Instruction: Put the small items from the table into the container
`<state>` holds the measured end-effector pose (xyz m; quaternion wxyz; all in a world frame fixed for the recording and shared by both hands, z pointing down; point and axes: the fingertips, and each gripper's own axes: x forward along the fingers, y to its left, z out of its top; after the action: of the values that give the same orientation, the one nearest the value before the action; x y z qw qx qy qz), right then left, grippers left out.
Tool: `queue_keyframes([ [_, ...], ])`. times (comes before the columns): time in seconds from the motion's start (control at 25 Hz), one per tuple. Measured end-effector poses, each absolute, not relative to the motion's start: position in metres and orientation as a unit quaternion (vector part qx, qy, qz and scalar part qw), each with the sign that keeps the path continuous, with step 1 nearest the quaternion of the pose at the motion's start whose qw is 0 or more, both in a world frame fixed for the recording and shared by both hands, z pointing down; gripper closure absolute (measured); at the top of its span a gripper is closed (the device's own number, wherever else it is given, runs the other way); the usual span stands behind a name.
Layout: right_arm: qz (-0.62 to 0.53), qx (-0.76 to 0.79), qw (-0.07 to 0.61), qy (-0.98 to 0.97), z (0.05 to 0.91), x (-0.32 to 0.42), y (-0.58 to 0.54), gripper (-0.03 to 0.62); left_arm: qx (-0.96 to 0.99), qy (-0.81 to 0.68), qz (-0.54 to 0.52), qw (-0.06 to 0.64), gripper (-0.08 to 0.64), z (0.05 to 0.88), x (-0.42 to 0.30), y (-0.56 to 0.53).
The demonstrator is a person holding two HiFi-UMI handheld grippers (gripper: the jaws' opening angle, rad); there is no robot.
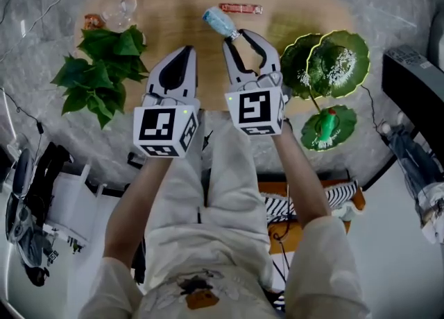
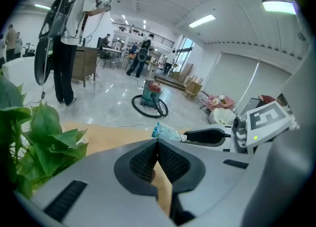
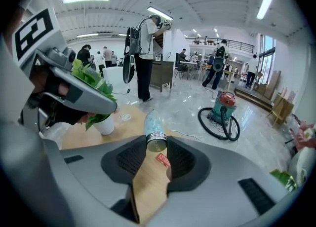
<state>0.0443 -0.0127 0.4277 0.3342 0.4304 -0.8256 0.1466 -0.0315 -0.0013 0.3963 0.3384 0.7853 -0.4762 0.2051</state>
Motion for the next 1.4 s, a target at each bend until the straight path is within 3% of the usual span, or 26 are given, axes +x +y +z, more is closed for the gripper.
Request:
queue_keyframes([
  [0.84,0.127,0.535,0.287,-0.785,0.342,0.119,-0.014,0.457,0.829,-0.411,0.226,0.305,0.56,0.371,0.024,-0.012],
  [1.4,0.196,0.649,0.253,-0.69,0.351,0.195,0.007,0.457,0.837,-0.39,0.238,0.303,0.56,0.379,0.058,0.001],
])
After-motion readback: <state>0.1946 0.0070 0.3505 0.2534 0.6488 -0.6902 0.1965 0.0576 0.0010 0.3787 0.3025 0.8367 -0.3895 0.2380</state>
